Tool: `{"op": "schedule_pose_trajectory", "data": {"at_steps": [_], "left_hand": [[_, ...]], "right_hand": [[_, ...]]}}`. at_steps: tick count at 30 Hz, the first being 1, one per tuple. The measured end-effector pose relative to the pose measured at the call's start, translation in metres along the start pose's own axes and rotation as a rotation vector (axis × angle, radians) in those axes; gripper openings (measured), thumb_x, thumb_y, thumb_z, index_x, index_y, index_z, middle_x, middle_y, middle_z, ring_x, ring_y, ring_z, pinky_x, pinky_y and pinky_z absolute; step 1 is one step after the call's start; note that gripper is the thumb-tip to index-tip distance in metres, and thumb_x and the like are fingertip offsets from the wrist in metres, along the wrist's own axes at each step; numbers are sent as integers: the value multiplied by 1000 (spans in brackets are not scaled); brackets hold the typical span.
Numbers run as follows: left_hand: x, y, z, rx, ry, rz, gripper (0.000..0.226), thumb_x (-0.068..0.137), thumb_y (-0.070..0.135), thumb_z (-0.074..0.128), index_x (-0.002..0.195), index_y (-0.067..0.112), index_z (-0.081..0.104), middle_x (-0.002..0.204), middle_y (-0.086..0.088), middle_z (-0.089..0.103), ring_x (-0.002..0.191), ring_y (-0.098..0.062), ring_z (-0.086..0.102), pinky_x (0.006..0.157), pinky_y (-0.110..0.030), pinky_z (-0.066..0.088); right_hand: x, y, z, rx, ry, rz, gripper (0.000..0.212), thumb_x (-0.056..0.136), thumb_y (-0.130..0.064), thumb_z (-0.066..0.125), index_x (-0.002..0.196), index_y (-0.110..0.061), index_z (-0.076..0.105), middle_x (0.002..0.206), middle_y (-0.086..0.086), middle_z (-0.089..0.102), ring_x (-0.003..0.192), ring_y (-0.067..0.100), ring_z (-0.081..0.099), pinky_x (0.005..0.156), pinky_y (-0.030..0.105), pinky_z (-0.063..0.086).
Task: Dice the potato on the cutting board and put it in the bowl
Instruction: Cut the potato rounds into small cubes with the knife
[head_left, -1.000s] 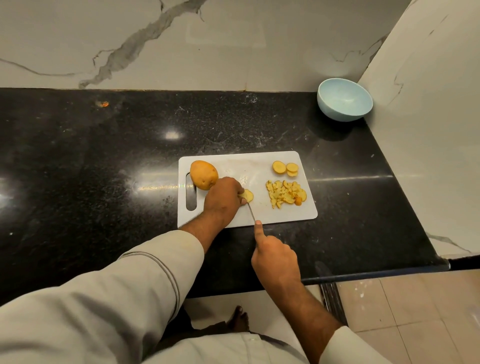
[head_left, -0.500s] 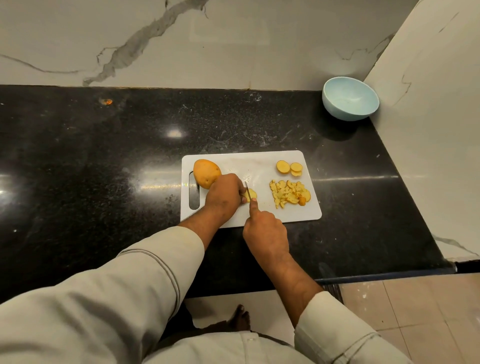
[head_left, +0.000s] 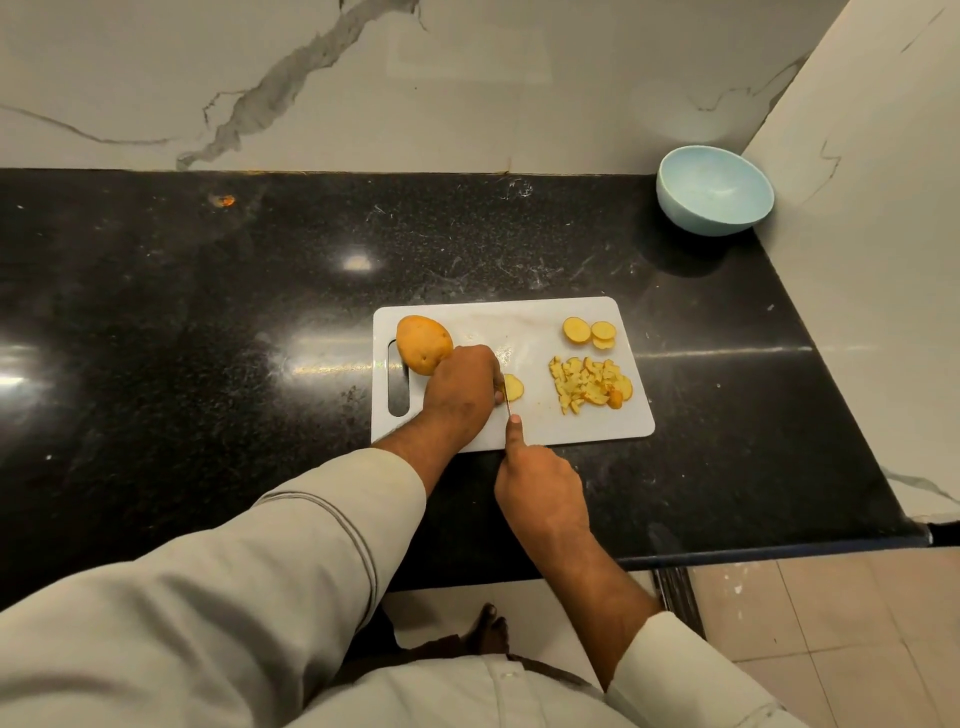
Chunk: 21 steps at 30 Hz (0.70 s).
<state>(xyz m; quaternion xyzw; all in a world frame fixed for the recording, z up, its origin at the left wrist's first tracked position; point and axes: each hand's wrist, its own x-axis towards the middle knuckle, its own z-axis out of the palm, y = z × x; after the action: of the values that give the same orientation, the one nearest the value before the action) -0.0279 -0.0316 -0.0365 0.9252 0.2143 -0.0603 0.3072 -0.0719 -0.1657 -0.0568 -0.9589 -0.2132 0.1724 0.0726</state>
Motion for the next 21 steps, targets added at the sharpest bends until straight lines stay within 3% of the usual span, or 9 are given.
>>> {"op": "schedule_pose_trajectory", "data": {"at_steps": [4, 9, 15, 21], "left_hand": [[0, -4, 2, -40, 4, 3, 19, 85, 8, 68, 103, 6, 72, 102, -11, 71, 94, -24, 65, 86, -37, 54], [-5, -10, 7, -101, 64, -2, 17, 87, 8, 67, 103, 6, 72, 96, -8, 71, 81, -16, 61, 76, -24, 49], [-8, -9, 5, -36, 75, 36, 8, 84, 10, 70, 85, 4, 73, 85, -11, 70, 78, -22, 63, 70, -30, 51], [0, -6, -6, 82, -35, 83, 13, 84, 9, 67, 94, 5, 74, 92, -13, 71, 85, -27, 65, 75, -33, 53]], "right_hand": [[-25, 8, 4, 5, -47, -7, 60, 101, -23, 33, 154, -20, 6, 85, 3, 54, 75, 17, 58, 62, 31, 46], [-40, 15, -3, 61, 21, 9, 57, 102, -27, 33, 153, -24, 10, 79, -3, 50, 70, 12, 54, 62, 29, 48], [-7, 1, -16, 68, 91, 11, 54, 102, -27, 32, 153, -24, 16, 88, 4, 60, 79, 21, 62, 69, 38, 53], [17, -12, -12, 67, 50, 7, 56, 100, -23, 31, 153, -20, 14, 81, 4, 50, 79, 23, 60, 60, 36, 45]]}}
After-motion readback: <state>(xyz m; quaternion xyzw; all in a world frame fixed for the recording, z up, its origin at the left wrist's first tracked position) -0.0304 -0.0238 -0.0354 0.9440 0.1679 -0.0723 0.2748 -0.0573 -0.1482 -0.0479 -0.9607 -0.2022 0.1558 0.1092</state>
